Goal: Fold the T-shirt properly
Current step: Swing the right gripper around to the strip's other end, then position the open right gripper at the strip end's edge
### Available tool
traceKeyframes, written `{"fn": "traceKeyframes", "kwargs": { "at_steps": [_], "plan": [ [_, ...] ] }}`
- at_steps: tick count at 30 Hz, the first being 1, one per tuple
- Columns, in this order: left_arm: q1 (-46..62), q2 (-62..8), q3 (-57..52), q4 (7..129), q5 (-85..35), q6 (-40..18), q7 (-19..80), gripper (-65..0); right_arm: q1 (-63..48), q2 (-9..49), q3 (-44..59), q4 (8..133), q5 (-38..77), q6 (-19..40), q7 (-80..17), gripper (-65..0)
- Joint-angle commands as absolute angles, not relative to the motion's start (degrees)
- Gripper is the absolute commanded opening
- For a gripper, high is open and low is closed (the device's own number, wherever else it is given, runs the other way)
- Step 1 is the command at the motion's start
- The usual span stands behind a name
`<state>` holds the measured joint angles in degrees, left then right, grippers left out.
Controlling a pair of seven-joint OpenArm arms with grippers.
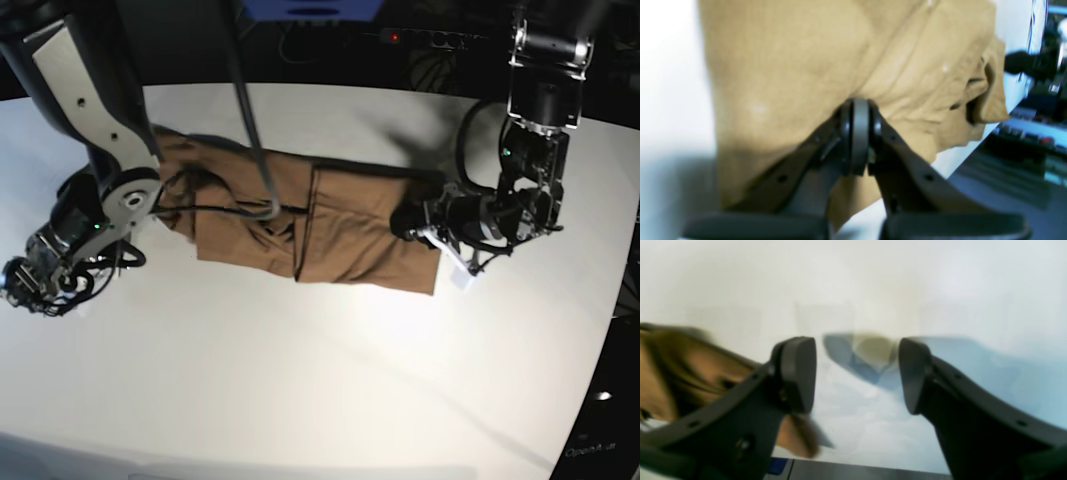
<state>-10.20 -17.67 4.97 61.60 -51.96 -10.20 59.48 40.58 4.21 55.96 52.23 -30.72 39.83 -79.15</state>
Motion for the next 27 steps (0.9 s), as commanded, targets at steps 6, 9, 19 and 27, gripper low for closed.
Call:
{"fn": "traceKeyframes", "kwargs": {
  "at_steps": [6, 9, 19, 27],
  "plan": [
    [-9.2, -19.6, 5.1, 60.0, -41.4, -5.7, 58.1, -62.7, 41.2, 3.8, 56.0, 52.5, -31.3, 40.0, -80.0, -26.1],
    [-9.3, -19.1, 5.1, 59.9, -41.4, -5.7, 57.7, -62.7, 41.1, 2.3, 56.0, 52.5, -31.3, 40.0, -80.0, -26.1],
    [-10.3, -17.8, 5.1, 59.9, -41.4, -5.5, 57.5, -62.7, 40.6, -3.7, 56.0, 55.3, -31.3, 40.0, -80.0, -26.3],
    [-10.2, -18.0, 5.1, 59.9, -41.4, -5.5, 57.5, -62.7, 38.5, -0.6, 43.6, 59.9, -31.6, 40.0, -80.0, -26.4]
  ]
}}
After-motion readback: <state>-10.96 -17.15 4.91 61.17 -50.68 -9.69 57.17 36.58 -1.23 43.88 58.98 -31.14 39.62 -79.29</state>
